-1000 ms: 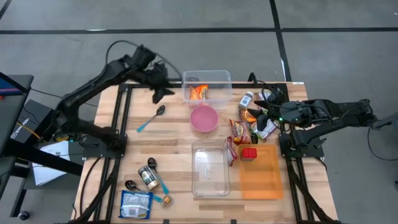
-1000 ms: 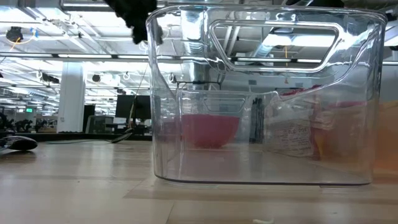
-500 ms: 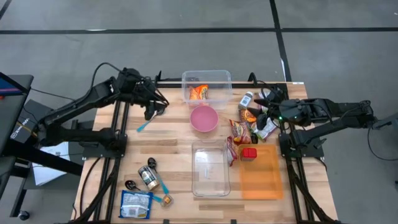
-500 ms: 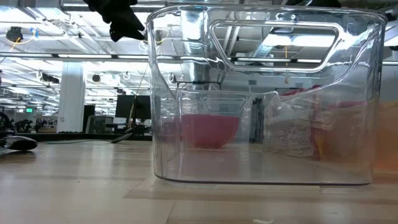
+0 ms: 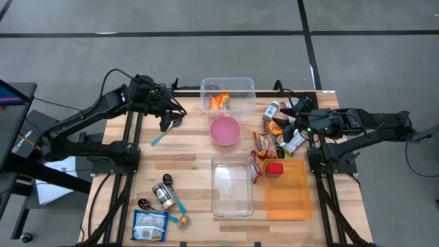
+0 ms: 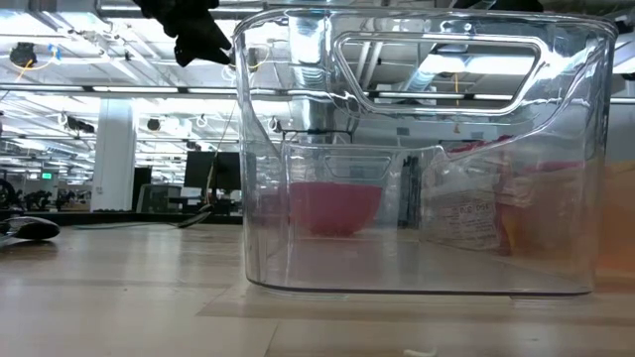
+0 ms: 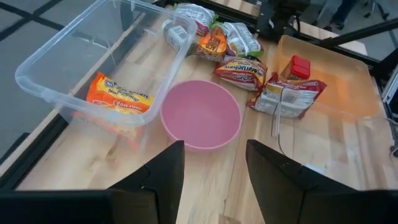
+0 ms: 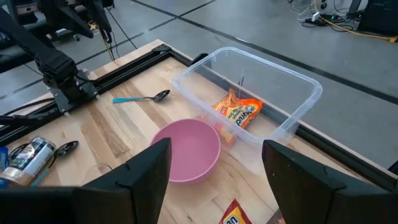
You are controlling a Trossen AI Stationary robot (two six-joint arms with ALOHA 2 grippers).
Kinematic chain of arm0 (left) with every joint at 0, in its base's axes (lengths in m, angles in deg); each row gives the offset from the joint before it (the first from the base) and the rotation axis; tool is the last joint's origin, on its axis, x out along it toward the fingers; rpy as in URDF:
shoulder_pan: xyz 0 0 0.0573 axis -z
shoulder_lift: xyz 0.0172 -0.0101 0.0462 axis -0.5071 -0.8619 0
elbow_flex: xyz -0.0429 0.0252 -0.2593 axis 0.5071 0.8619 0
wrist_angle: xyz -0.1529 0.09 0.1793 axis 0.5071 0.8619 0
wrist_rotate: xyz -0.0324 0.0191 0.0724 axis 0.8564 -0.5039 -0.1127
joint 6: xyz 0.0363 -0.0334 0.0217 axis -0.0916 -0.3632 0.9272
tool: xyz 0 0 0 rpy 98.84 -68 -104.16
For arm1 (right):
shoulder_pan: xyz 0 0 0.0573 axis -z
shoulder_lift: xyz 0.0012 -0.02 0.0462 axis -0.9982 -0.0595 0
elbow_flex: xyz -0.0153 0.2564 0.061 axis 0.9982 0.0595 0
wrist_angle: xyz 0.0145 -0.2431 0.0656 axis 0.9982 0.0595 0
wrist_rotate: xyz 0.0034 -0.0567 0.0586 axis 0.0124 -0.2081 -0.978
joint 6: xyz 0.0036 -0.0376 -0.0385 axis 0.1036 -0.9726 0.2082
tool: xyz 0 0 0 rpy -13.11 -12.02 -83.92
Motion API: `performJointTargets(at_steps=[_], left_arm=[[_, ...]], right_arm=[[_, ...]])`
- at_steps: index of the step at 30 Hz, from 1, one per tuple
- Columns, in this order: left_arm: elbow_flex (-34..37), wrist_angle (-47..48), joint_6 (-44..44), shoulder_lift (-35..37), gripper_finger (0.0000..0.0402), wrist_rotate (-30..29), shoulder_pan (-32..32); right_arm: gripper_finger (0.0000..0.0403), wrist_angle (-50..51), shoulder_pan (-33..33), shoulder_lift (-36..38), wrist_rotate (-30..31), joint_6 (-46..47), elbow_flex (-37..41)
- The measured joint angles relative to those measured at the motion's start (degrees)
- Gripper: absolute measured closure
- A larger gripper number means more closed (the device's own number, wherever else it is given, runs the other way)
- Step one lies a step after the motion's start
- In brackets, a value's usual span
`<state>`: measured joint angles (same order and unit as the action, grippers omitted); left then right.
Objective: Pick & Place Food Item
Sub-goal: Put the blue spoon into the bottom transparent bin
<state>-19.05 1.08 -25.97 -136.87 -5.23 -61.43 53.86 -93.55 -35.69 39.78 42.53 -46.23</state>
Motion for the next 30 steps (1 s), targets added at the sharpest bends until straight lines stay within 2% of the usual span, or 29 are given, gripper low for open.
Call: performJointTargets(at_steps=[8, 12, 22, 27, 30], left_arm=[[0.00, 0.43, -5.76, -0.02, 0.0229, 1.25, 0.94], [0.00, 3.79, -10.26, -0.49, 0.0228, 1.55, 3.25], [0.04, 22.74, -33.97, -5.19, 0.0242, 0.41, 12.53], [0.04, 25.07, -49.59, -7.22, 0.0254, 0.38, 17.11], [0.04, 24.98, -55.96, -8.52, 0.0260, 0.37, 19.66]], right_arm=[[0.0158, 0.02, 0.00, 0.00, 0.11, 0.00, 0.00], [0.0158, 0.02, -0.02, 0.00, 0.12, 0.00, 0.00], [0.0158, 0.04, -0.02, 0.00, 0.11, 0.02, 0.00], [0.0158, 0.07, -0.02, 0.00, 0.11, 0.02, 0.00], [0.0158, 0.07, -0.02, 0.00, 0.09, 0.02, 0.00]])
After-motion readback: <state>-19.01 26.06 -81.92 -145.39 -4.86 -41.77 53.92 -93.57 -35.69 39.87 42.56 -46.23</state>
